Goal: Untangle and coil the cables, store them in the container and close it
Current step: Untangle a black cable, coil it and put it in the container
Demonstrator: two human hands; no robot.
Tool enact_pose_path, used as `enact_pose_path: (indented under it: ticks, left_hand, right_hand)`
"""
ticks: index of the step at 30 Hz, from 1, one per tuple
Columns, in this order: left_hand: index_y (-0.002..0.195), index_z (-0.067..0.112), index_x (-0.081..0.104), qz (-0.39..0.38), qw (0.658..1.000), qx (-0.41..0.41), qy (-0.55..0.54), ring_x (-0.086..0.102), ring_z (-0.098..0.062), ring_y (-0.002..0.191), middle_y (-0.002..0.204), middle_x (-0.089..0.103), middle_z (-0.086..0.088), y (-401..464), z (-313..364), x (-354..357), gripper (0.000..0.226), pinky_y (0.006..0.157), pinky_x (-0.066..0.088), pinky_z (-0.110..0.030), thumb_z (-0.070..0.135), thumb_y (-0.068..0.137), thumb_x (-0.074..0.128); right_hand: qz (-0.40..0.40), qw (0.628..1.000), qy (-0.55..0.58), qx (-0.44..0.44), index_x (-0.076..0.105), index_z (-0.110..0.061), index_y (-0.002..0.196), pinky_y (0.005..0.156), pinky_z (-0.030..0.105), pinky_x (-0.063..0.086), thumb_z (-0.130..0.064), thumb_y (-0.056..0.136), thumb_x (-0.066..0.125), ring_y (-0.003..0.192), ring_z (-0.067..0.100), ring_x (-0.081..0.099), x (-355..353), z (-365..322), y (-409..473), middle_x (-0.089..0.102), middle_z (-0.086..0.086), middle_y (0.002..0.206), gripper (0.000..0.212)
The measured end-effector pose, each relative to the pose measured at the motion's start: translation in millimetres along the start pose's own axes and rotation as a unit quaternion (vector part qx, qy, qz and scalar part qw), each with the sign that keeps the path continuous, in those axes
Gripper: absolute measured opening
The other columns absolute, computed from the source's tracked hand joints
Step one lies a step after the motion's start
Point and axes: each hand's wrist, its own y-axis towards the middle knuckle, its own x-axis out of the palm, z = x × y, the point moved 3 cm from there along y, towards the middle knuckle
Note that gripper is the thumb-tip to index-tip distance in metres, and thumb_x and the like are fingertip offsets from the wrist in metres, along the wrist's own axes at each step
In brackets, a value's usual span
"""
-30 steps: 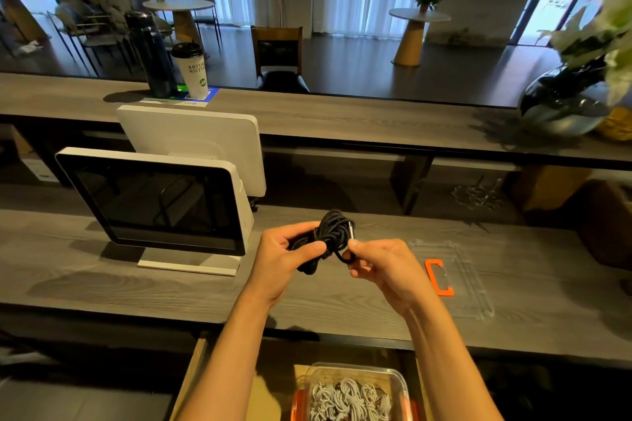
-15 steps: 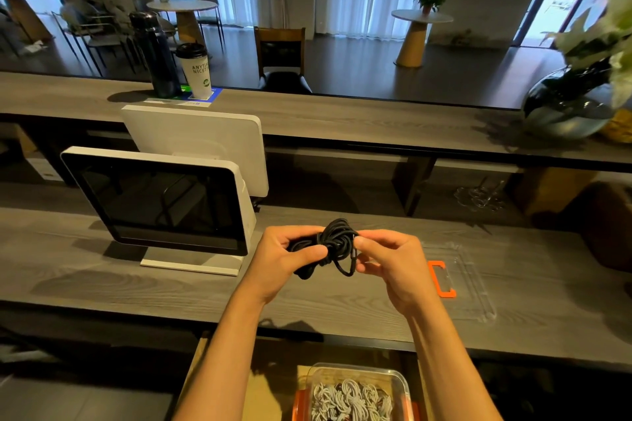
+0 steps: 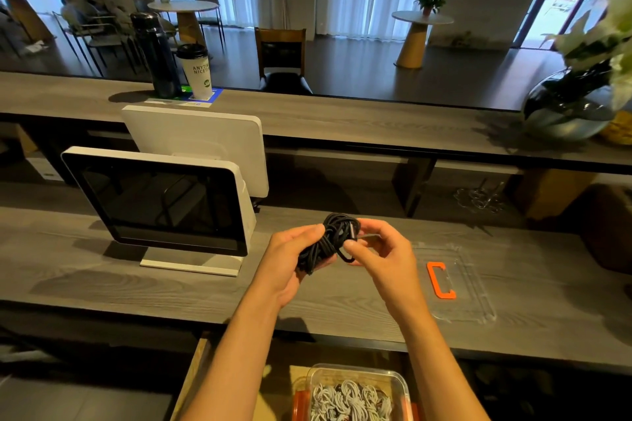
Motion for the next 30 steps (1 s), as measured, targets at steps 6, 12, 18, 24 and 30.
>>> enact_pose_path:
  ticks: [6, 12, 18, 24, 30]
  left_hand:
    - [0.106, 0.005, 0.073, 0.000, 0.999, 0.047, 0.008, 0.072, -0.026, 0.095, 0.104, 0.075, -0.017, 1.3, -4.4, 5.0, 0.023, 0.082, 0.061, -0.036, 0.013, 0.086, 0.064]
    - [0.105, 0.009, 0.073, -0.018, 0.995, 0.095, 0.039, 0.073, -0.030, 0.094, 0.100, 0.076, -0.014, 0.5, -4.3, 6.7, 0.026, 0.075, 0.060, -0.031, 0.011, 0.080, 0.069]
    - [0.097, 0.026, 0.080, -0.023, 0.987, 0.146, 0.064, 0.073, -0.030, 0.095, 0.101, 0.076, -0.012, -0.4, -6.9, 2.1, 0.025, 0.080, 0.061, -0.042, 0.014, 0.074, 0.082]
    - [0.100, 0.035, 0.078, -0.036, 0.969, 0.183, 0.165, 0.071, -0.023, 0.102, 0.104, 0.076, -0.003, -1.6, 2.8, -7.4, 0.032, 0.087, 0.059, -0.040, 0.036, 0.069, 0.077]
    - [0.106, 0.021, 0.075, -0.084, 0.959, 0.178, 0.205, 0.072, -0.018, 0.097, 0.101, 0.077, -0.002, -3.1, 11.2, -10.5, 0.036, 0.077, 0.056, -0.027, 0.035, 0.073, 0.075]
  right_hand:
    - [0.020, 0.997, 0.062, 0.044, 0.072, -0.011, 0.104, 0.066, 0.030, 0.060, -0.006, 0.090, 0.068, 0.081, 0.019, 0.071, -4.6, 2.0, 0.7, 0.072, 0.006, 0.091, 0.016]
    - [0.013, 0.990, 0.120, 0.074, 0.066, -0.003, 0.103, 0.053, 0.023, 0.056, -0.005, 0.092, 0.065, 0.064, 0.018, 0.067, -5.6, 0.4, 0.7, 0.071, 0.009, 0.090, 0.011]
    - [0.042, 0.997, -0.069, -0.022, 0.071, -0.020, 0.093, 0.063, 0.024, 0.056, -0.008, 0.090, 0.069, 0.079, 0.011, 0.066, -10.7, -5.5, 4.3, 0.072, -0.002, 0.088, 0.012]
    - [-0.042, 0.999, -0.023, 0.016, 0.067, -0.007, 0.087, 0.061, 0.032, 0.058, 0.000, 0.089, 0.067, 0.067, 0.017, 0.066, -11.7, -10.5, 2.2, 0.067, 0.004, 0.077, 0.007]
    - [-0.093, 0.992, 0.015, 0.079, 0.063, -0.003, 0.082, 0.061, 0.039, 0.060, 0.005, 0.087, 0.065, 0.069, 0.025, 0.067, -11.4, -10.2, 0.7, 0.066, 0.012, 0.083, 0.010]
